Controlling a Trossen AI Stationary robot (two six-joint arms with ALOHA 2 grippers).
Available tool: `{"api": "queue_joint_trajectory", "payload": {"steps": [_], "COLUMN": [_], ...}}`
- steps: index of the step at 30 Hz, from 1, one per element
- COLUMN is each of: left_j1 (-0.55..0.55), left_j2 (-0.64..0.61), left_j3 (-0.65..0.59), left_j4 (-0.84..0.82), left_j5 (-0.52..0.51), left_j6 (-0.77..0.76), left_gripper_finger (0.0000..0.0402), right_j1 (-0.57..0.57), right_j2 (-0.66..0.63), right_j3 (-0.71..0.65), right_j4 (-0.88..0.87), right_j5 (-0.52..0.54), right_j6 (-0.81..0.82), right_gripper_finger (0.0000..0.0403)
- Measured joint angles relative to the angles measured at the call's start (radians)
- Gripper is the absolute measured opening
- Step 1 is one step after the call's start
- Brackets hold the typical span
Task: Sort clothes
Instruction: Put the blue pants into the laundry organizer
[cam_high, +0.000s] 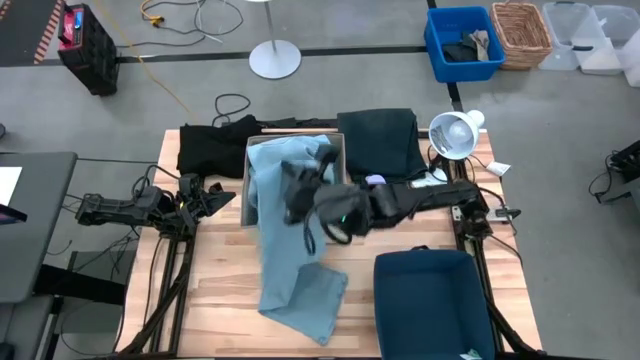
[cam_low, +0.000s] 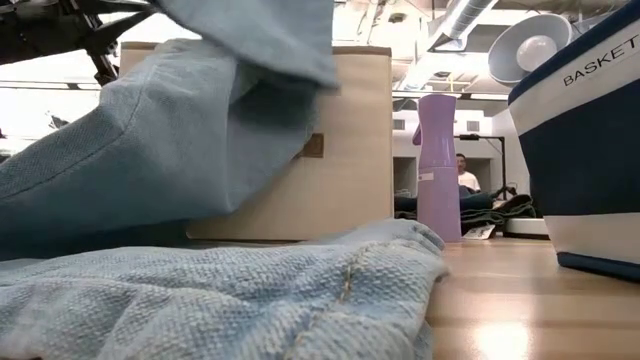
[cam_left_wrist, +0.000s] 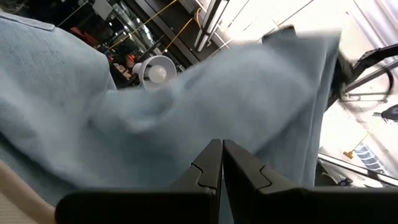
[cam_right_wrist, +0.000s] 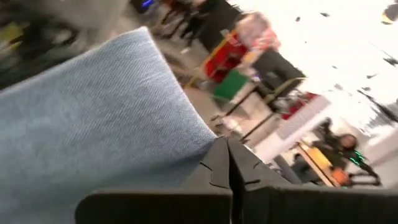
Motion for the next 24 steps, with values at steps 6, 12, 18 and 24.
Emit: {"api": "queue_joint_trajectory", "payload": {"steps": [6, 12, 18, 24], "left_j1": [0.0, 0.0, 0.0, 0.0], "left_j2": [0.0, 0.0, 0.0, 0.0], "left_j3": [0.0, 0.0, 0.0, 0.0], "left_j4": [0.001, 0.007, 0.007, 0.007], "left_j5": [0.0, 0.0, 0.0, 0.0], "left_j6": [0.0, 0.0, -0.001, 0.009], "left_gripper_finger": [0.0011, 0.0011, 0.0011, 0.0011], "right_j1": [-0.078, -0.143, -0.182, -0.188], "right_j2": [-0.003, -0.001, -0.001, 0.0], "right_j3": [0.027, 0.024, 0.005, -0.098], "right_j4": [0.265, 0.168, -0.321, -0.436], "right_j5": [0.026, 0.025, -0.189, -0.384], "right_j6": [-0.192, -0.144, 0.267, 0.443], "right_gripper_finger": [0.0, 0.0, 0.0001, 0.0061]}}
